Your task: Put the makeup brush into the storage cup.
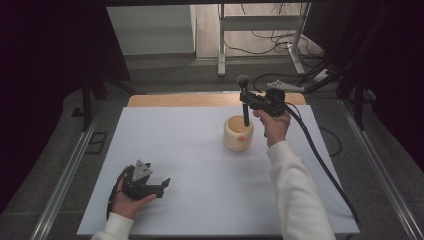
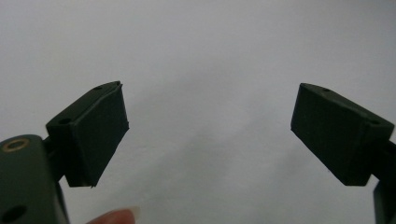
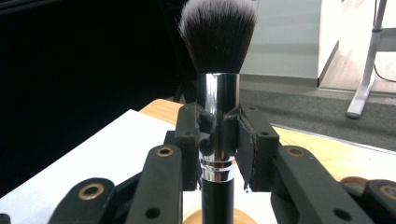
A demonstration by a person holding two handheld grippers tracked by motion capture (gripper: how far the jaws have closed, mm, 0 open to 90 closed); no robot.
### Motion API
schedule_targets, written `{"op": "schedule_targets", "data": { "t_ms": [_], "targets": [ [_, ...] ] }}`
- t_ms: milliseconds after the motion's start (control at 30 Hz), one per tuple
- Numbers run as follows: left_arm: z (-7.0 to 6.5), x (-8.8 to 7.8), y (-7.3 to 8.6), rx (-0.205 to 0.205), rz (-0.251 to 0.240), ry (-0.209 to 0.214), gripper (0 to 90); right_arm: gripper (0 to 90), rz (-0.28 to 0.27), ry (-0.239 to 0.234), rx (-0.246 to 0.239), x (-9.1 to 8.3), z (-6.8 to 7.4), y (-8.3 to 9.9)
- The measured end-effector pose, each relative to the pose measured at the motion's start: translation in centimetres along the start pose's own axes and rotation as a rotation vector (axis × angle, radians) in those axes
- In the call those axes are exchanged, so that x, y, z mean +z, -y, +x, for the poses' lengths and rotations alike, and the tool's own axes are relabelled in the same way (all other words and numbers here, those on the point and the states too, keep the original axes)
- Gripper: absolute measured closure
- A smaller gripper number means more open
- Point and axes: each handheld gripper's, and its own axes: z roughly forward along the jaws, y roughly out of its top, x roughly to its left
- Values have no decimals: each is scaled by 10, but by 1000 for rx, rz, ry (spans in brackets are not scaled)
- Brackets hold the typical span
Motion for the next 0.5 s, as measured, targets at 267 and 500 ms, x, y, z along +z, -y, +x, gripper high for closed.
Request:
{"op": "schedule_targets", "data": {
  "t_ms": [267,500],
  "targets": [
    [0,0,0,1,1,0,118,717,-6,0,3,6,1,4],
    [0,0,0,-1,0,1,118,717,7,-2,-4,11,2,10]
  ]
}}
